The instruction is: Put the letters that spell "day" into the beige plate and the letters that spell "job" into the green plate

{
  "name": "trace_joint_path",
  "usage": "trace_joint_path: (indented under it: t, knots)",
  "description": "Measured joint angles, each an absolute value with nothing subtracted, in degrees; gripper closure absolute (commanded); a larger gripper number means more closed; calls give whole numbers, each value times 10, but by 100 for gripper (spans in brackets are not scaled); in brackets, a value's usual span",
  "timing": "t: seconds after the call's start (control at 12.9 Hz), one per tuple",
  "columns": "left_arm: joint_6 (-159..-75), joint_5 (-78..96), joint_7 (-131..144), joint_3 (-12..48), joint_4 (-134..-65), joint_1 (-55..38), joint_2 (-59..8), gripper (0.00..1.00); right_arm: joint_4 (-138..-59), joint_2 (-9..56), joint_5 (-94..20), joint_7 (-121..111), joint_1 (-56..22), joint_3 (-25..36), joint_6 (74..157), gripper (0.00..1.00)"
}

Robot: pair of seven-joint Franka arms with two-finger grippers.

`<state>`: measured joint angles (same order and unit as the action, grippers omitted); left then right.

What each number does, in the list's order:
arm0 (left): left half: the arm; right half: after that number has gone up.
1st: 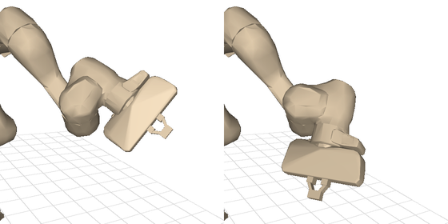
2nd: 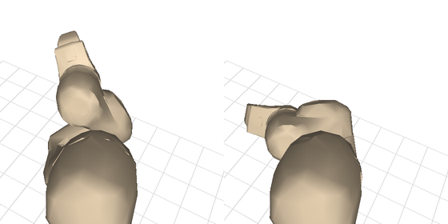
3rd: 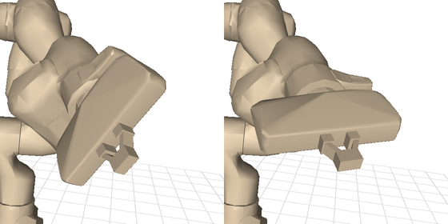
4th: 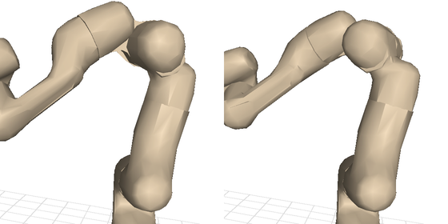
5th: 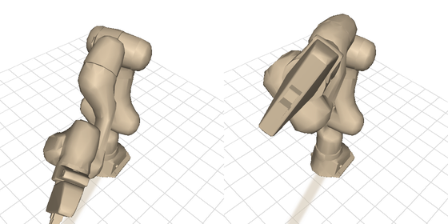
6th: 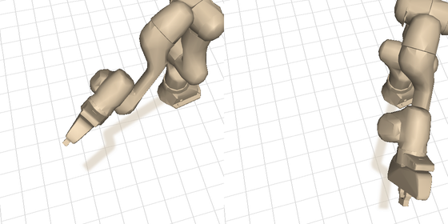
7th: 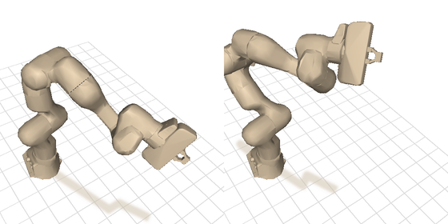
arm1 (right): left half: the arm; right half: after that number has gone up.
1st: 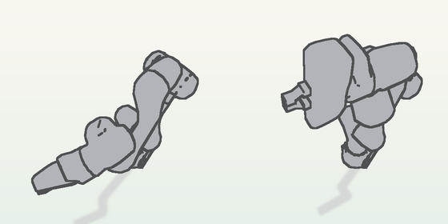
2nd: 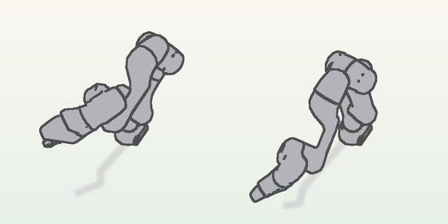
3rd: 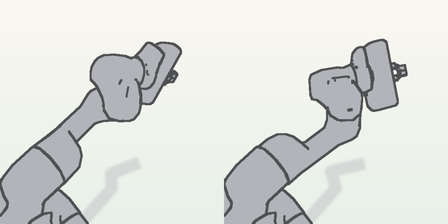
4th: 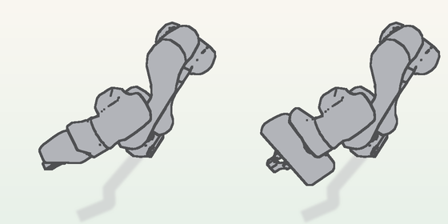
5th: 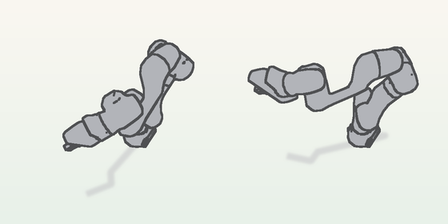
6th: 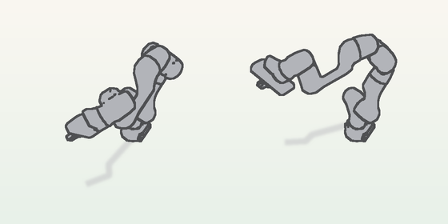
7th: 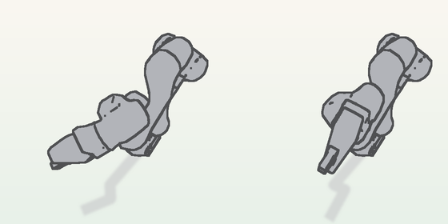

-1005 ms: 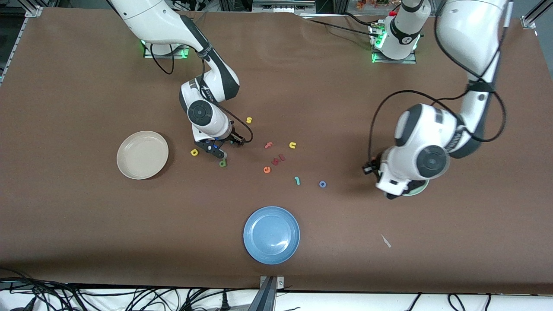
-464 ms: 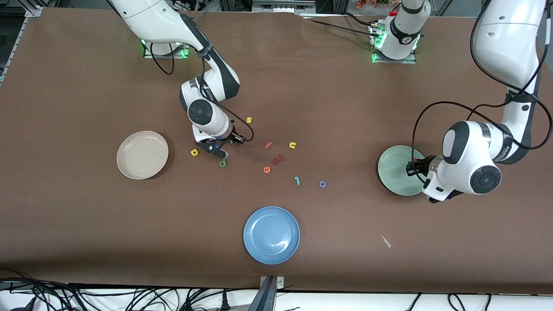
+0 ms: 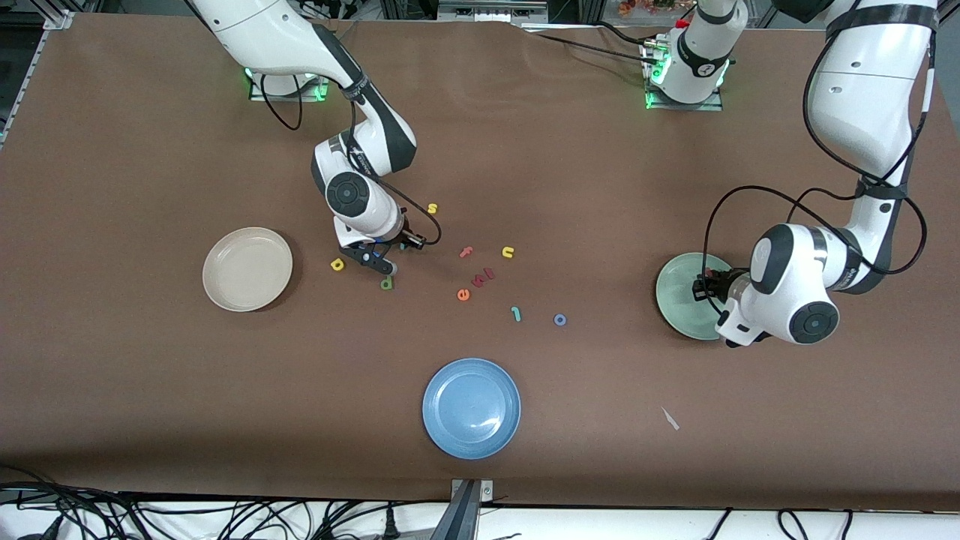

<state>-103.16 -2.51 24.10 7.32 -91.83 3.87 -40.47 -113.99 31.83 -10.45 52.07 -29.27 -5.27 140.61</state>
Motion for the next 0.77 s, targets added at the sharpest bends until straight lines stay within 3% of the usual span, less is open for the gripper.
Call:
trace_joint_path:
  t: [0.15,0.23,0.31,0.77]
  knots:
    - [-1050,-25,241,73,-925,39,-412,93,-1140,318,-105,521,-293,-53,1406,80]
    - [-1060,-25,241,73,-932,39,-413,39,-1140,318,-105,521,-293,-53,1406,82]
    - [-1064,-25,241,73,-937,39,-414,0,-1140,318,-105,521,-293,-53,1406,84]
    - [-1031,-25,246,76,-929,39,-392,0,-1136,317,-105,525,-293,-52,1405,90]
